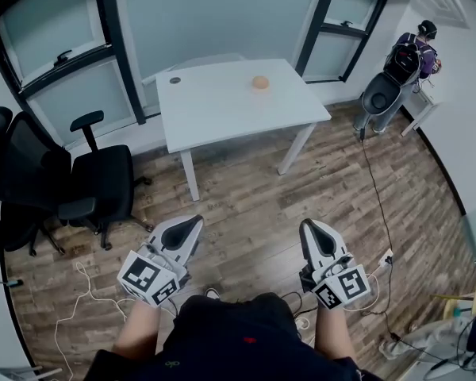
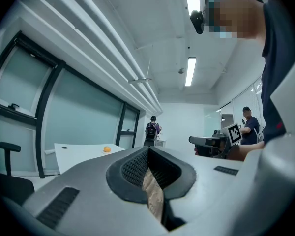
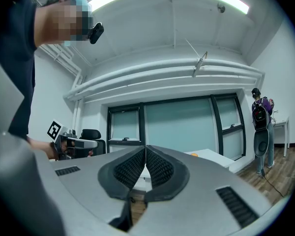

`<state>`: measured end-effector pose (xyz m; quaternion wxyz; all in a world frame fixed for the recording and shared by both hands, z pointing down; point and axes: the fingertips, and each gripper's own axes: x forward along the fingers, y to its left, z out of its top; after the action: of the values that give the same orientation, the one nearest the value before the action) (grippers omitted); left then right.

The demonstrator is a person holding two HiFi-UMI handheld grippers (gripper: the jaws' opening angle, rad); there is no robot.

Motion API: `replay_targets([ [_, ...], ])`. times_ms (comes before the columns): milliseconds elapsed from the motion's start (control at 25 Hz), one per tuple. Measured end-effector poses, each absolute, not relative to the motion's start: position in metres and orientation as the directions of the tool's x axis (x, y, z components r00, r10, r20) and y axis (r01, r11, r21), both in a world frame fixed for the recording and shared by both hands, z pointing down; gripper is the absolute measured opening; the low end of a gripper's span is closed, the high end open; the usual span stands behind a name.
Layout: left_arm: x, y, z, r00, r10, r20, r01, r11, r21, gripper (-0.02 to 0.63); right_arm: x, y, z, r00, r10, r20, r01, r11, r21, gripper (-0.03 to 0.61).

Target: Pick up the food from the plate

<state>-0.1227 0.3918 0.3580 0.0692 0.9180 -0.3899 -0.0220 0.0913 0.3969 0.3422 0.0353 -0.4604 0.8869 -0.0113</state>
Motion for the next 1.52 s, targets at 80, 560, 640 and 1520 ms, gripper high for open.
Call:
replay_targets([
  [80, -0.130, 0.387, 0.360, 0.703, -0.711, 0.009, -0.704, -0.694, 0.149, 0.020, 0.080, 0.396, 0.345, -0.578, -0.815, -0.039, -0.814, 0.579, -0.042, 0.025],
  [560, -0.132, 0.319, 0.372, 0.700, -0.713, 0.031, -0.711, -0.693, 0.123, 0.020, 0.075, 0.320, 0.366, -0.592, -0.806, -0.014, -0.803, 0.591, -0.076, 0.025],
  [640, -0.133, 0.297, 0.372, 0.678, -0.734, 0.032, -0.731, -0.669, 0.134, 0.020, 0.076, 0.294, 0.369, -0.608, -0.793, -0.020, -0.790, 0.608, -0.080, 0.025],
  [1520, 0.035, 0.037, 0.368, 0.603, -0.788, 0.126, -0.797, -0.601, 0.061, 0.020, 0.252, 0.014, 0.396, -0.645, -0.763, -0.025, -0.741, 0.634, -0.219, 0.025],
])
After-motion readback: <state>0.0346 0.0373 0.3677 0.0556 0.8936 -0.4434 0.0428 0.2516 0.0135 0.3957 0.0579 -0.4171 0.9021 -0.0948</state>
